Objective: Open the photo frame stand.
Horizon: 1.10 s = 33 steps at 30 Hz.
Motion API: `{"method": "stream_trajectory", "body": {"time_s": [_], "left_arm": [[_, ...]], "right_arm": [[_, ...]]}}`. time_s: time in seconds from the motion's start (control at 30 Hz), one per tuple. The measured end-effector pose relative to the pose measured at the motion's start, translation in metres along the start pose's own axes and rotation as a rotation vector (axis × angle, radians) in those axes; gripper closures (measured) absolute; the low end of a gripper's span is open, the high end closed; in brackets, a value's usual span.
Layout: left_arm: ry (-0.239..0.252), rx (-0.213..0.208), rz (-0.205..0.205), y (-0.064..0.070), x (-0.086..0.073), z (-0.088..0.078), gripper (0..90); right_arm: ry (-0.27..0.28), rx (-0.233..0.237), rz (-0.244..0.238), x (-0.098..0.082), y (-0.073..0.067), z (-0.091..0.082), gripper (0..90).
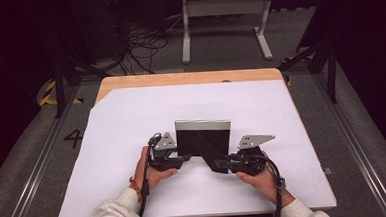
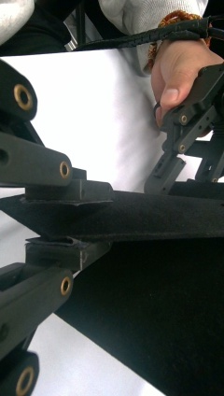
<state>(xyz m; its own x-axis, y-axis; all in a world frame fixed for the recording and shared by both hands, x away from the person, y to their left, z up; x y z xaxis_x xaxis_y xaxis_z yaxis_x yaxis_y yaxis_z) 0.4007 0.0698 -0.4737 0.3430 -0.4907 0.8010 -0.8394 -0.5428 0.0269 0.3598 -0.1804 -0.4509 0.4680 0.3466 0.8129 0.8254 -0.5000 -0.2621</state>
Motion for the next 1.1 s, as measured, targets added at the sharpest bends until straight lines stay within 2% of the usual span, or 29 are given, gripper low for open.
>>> {"method": "stream_trajectory", "body": {"time_s": [0.17,0.33,0.5,0.57,0.73,0.83,0.97,1.0,1.1], "left_arm": [[-0.001,0.021,0.009,0.0017,0.0004,-0.0004,55.2],[0.007,0.015,0.019,0.0015,0.0002,-0.0006,55.4],[0.020,0.022,0.029,0.0027,0.0037,-0.0007,42.0],[0.021,0.013,0.016,0.0029,0.0038,-0.0001,36.8],[0.022,0.012,0.008,0.0022,0.0056,0.0039,30.4],[0.009,0.004,0.017,0.0032,0.0055,0.0068,32.2],[0.013,-0.005,0.025,0.0031,0.0055,0.0064,46.8],[0.008,-0.002,0.043,0.0056,0.0061,0.0059,50.0],[0.007,0.004,0.049,0.0064,0.0063,0.0056,50.7]], "right_arm": [[-0.005,-0.006,-0.002,-0.0005,0.0006,0.0000,77.3],[-0.011,-0.006,-0.009,-0.0011,0.0000,0.0000,77.8],[-0.012,0.000,-0.008,-0.0014,0.0002,0.0002,78.2],[-0.013,0.001,-0.009,-0.0017,0.0002,0.0004,78.3],[-0.018,0.002,-0.012,-0.0022,-0.0009,0.0005,78.8],[-0.021,-0.001,-0.019,-0.0026,-0.0018,0.0005,78.9],[-0.024,-0.004,-0.027,-0.0033,-0.0030,0.0004,79.0],[-0.022,-0.004,-0.026,-0.0030,-0.0030,0.0003,78.8],[-0.023,-0.008,-0.025,-0.0026,-0.0030,0.0003,78.7]]}}
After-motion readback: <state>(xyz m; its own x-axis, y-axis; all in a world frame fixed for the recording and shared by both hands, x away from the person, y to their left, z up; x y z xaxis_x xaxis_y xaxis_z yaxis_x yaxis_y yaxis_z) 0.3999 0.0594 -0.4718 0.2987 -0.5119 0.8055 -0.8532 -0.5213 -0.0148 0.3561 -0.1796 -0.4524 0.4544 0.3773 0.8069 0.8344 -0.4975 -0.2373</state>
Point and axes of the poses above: each handheld gripper's, and its own axes: z roughly forward along the jaws, x roughly out of its top, y roughly to its right, the point moved 3 cm from there along z, roughly forward along the jaws, and after that the axes turned 3 degrees about x, right-handed, at the moved point
